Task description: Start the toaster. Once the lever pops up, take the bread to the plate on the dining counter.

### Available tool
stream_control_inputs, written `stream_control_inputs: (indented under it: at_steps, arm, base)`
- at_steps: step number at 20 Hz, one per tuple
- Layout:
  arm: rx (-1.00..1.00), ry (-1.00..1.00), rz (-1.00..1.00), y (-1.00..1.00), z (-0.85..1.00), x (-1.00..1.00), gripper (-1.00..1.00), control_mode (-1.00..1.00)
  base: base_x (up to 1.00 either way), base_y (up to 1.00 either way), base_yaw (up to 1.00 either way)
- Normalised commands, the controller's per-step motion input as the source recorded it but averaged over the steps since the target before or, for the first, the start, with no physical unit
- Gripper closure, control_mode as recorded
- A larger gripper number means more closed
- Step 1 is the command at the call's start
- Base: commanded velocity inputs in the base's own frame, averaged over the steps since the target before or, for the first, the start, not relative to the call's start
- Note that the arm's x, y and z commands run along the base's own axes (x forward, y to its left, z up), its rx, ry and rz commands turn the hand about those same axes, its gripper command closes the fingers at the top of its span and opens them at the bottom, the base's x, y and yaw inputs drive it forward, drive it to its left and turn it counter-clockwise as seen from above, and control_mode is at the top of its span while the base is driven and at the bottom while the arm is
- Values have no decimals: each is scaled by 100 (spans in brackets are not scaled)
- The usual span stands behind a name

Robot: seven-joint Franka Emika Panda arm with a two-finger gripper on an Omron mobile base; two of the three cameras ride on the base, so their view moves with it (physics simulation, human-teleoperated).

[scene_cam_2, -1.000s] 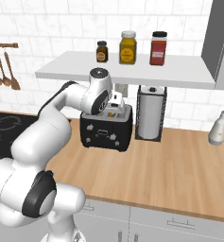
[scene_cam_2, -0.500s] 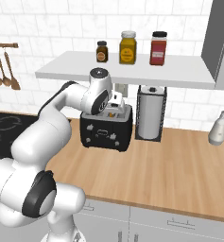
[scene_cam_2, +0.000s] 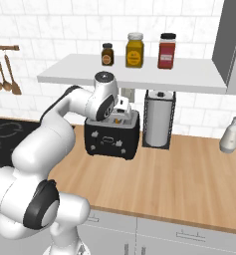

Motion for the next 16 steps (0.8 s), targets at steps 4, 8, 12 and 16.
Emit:
stream_control_inputs:
  at_steps: [4,8,12,16]
  arm:
    - [0,0,0,0,0,0,-100,-100]
    - [0,0,0,0,0,0,-100,-100]
    - [0,0,0,0,0,0,-100,-100]
    - [0,0,0,0,0,0,-100,-100]
  base:
    - [0,0,0]
    - [0,0,0]
    - [0,0,0]
    - [0,0,0]
